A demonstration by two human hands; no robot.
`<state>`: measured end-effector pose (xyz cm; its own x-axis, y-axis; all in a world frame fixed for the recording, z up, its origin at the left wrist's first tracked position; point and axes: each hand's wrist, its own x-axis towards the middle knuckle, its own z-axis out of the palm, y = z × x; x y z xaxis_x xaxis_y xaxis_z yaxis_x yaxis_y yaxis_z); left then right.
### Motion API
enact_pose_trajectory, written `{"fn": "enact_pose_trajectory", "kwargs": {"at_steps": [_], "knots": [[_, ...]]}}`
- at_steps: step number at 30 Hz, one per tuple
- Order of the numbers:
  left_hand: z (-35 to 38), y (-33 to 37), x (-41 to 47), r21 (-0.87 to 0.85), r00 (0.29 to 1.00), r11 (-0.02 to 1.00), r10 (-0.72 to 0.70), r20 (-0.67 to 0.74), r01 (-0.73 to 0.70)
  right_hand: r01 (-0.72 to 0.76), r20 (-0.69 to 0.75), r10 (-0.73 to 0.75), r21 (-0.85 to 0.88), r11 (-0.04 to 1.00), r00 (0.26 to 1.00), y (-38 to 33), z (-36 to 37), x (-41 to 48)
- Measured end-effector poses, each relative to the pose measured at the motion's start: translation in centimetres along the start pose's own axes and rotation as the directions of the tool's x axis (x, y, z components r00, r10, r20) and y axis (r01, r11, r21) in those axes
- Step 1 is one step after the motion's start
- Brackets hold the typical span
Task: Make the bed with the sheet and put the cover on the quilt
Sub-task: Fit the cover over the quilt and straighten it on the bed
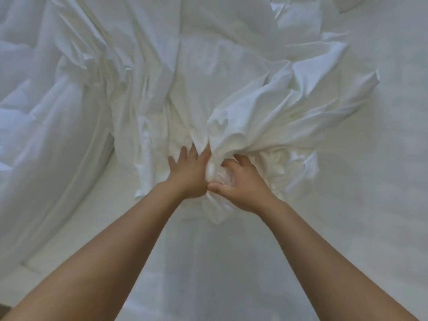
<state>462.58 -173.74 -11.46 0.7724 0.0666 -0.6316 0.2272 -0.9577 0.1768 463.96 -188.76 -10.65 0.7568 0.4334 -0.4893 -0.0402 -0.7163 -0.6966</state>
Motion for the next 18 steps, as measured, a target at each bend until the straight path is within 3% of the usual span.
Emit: {"fn": "enact_pose_trajectory", "kwargs": {"at_steps": [3,7,11,13,14,15,18], "knots": [[2.0,-0.3,-1.4,-0.049,0.983,0.986,0.154,-0.098,-0.160,-0.045,-0.153,0.052,0.049,0.998,0.987,0.8,1.3,-1.4],[2.8,-3.7,-3.4,-0.215,0.945,0.937,0.221,-0.242,-0.274,-0.154,-0.171,0.192,0.211,0.965,0.966,0.4,1.9,-2.8],[4.4,-7.6,-4.1,0.038,0.939,0.975,0.223,-0.262,-0.221,-0.251,-0.064,0.273,0.238,0.938,0.960,-0.6,4.2,-5.5],[4.5,-8.6,-4.0,-0.001,0.857,0.947,0.291,-0.426,-0.322,-0.292,-0.050,0.321,0.304,0.907,0.946,-0.6,5.4,-6.5],[4.1,-8.6,-4.3,-0.118,0.813,0.931,0.233,-0.534,-0.344,-0.295,-0.061,0.340,0.371,0.881,0.938,-0.5,5.9,-6.9],[3.5,-8.3,-4.7,-0.282,0.815,0.901,0.121,-0.567,-0.330,-0.275,-0.093,0.346,0.434,0.858,0.934,-0.5,6.2,-7.1],[2.0,-7.7,-5.7,-0.667,0.849,0.720,-0.220,-0.481,-0.191,-0.175,-0.278,0.356,0.514,0.840,0.892,-0.9,5.8,-7.7]]}}
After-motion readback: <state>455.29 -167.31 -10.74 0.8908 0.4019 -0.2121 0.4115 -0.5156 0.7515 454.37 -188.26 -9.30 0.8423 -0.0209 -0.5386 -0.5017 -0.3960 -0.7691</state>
